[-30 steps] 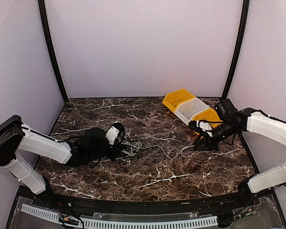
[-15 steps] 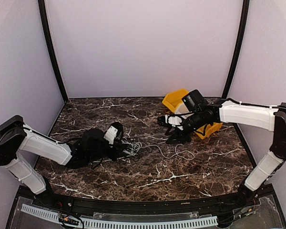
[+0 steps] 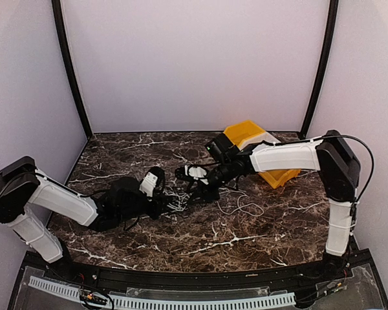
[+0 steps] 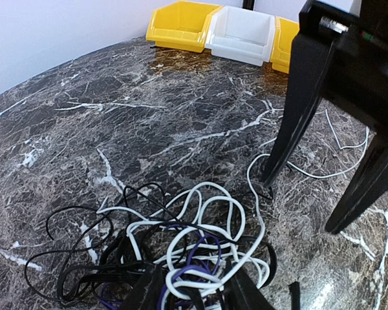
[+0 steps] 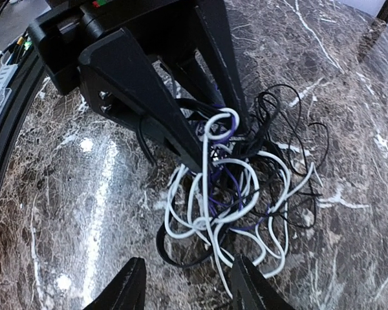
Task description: Untangle the cables
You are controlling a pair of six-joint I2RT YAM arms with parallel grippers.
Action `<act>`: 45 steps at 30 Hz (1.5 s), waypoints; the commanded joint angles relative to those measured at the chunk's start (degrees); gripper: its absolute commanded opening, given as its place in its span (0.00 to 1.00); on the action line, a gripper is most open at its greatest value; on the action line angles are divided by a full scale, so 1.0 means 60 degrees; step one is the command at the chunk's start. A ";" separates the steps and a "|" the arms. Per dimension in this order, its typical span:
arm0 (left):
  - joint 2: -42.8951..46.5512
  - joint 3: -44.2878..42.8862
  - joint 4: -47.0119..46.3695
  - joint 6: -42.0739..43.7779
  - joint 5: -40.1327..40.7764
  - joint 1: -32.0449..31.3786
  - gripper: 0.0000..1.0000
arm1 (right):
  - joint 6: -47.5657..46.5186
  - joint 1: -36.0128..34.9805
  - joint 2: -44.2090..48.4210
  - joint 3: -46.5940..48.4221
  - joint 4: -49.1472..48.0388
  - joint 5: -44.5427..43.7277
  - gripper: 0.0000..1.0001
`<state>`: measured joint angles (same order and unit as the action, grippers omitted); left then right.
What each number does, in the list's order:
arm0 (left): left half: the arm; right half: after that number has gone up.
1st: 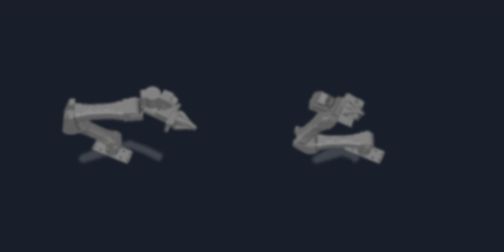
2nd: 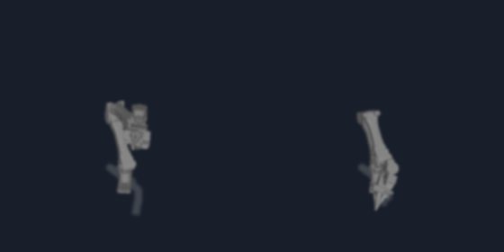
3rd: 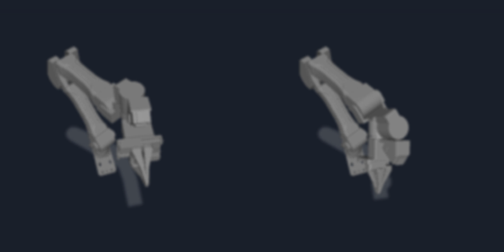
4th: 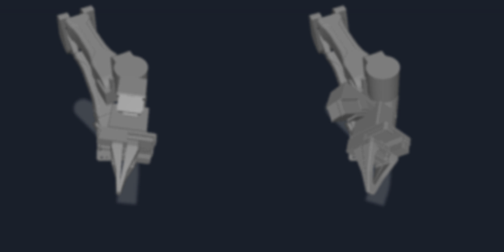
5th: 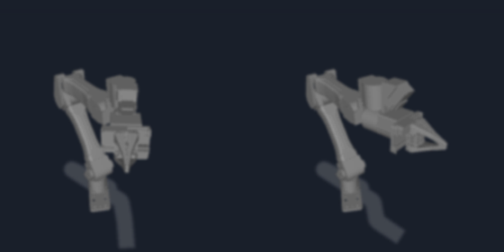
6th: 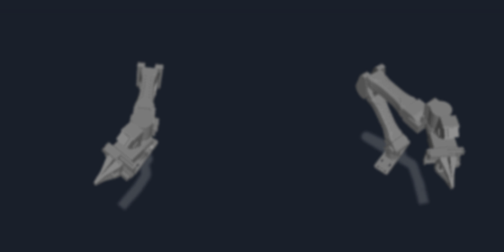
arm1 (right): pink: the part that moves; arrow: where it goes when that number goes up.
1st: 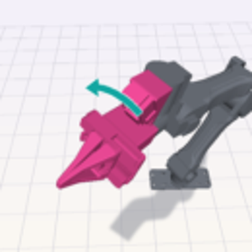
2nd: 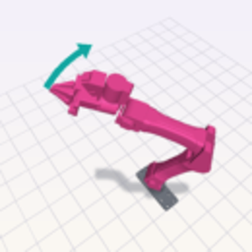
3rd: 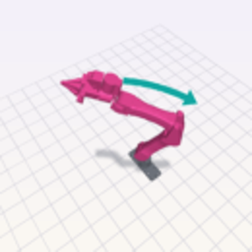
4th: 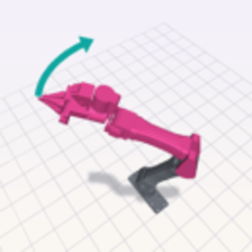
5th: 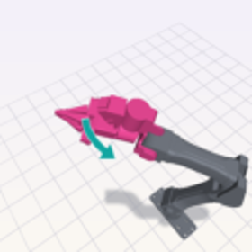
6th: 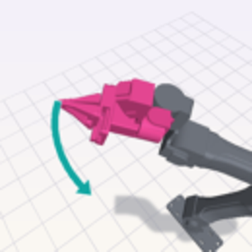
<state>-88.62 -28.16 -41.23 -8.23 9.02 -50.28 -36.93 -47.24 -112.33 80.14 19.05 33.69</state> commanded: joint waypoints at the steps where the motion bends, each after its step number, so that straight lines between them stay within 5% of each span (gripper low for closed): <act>1: -0.0064 0.0152 -0.0560 -0.0061 0.0009 0.0060 0.35 | 0.0464 -0.0153 -0.0548 0.0609 -0.0586 0.0435 0.47; 9: 0.0044 0.0326 -0.0732 -0.0055 0.0069 0.0085 0.35 | 0.0964 -0.0153 -0.0923 0.0860 -0.1037 0.0452 0.27; 22: 0.0150 0.0400 -0.0746 -0.0075 0.0150 0.0096 0.35 | 0.1231 -0.0168 -0.1479 0.1268 -0.0897 0.0689 0.29; 27: 0.0090 0.0431 -0.0848 -0.0107 0.0145 0.0090 0.35 | 0.1372 -0.0168 -0.1506 0.1397 -0.0762 0.0572 0.00; 36: -0.0441 0.0317 -0.0885 0.0037 0.0100 0.0123 0.35 | 0.1924 -0.0182 0.0662 0.1837 0.0161 0.1477 0.00; 45: -0.1384 -0.0041 -0.0710 0.0396 0.0163 0.0166 0.35 | 0.1760 -0.0183 0.1706 0.3933 0.2550 0.2295 0.00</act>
<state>-94.94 -28.08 -48.03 -7.49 9.43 -49.69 -26.37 -48.12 -106.06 97.82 28.84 43.13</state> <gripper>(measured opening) 0.350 0.008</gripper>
